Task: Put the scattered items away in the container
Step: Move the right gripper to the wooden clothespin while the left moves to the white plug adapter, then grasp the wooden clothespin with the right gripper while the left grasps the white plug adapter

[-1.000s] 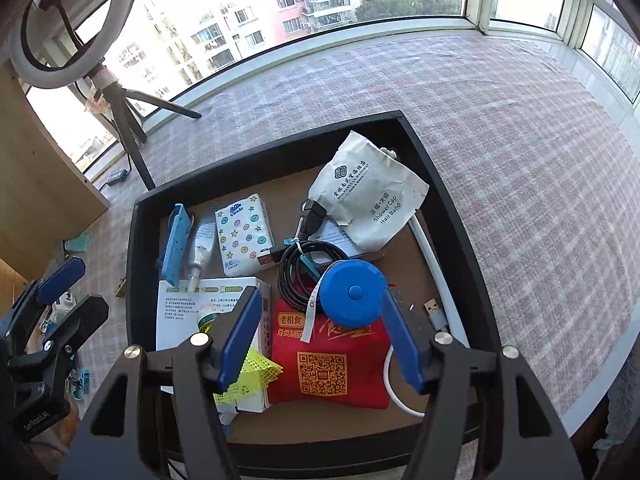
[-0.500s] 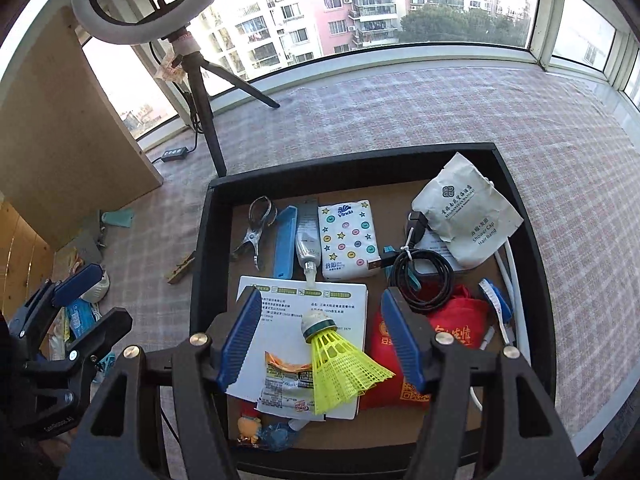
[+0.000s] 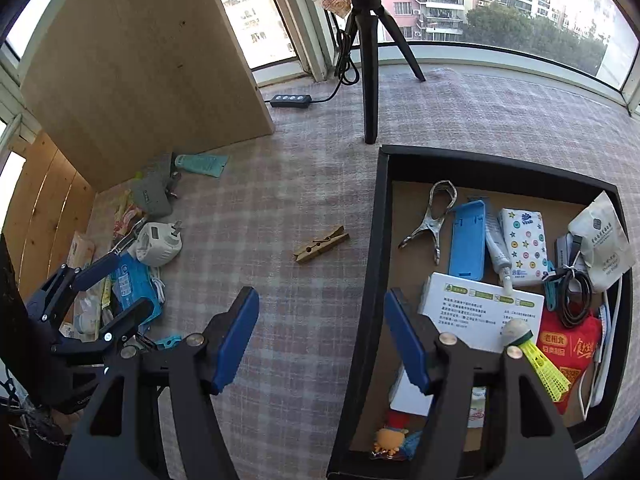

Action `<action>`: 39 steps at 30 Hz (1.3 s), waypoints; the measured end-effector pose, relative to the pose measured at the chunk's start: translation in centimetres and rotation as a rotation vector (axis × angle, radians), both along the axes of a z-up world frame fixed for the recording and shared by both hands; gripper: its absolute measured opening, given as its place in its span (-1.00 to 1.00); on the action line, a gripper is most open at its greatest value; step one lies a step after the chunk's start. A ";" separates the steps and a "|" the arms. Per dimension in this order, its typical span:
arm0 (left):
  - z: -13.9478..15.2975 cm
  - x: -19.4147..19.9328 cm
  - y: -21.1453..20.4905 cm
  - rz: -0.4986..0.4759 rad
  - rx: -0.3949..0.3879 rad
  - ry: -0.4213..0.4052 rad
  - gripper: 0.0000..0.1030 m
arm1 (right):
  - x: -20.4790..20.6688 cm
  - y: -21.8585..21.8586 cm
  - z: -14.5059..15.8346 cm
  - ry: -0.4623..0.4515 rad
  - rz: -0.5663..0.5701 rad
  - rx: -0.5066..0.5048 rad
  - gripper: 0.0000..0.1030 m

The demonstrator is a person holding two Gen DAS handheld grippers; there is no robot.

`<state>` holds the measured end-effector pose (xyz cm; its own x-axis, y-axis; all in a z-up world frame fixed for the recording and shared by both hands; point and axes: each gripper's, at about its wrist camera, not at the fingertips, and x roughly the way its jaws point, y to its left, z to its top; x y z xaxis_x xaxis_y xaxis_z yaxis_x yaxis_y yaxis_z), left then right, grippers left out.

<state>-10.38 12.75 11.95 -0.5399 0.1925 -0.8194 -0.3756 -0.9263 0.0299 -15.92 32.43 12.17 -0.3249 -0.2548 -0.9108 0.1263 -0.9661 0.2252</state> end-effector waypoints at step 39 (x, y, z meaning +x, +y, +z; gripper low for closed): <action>-7.7 -5.4 -4.2 -0.105 -0.093 -0.195 -0.46 | -7.8 -4.9 -10.3 -0.229 -0.281 0.068 0.16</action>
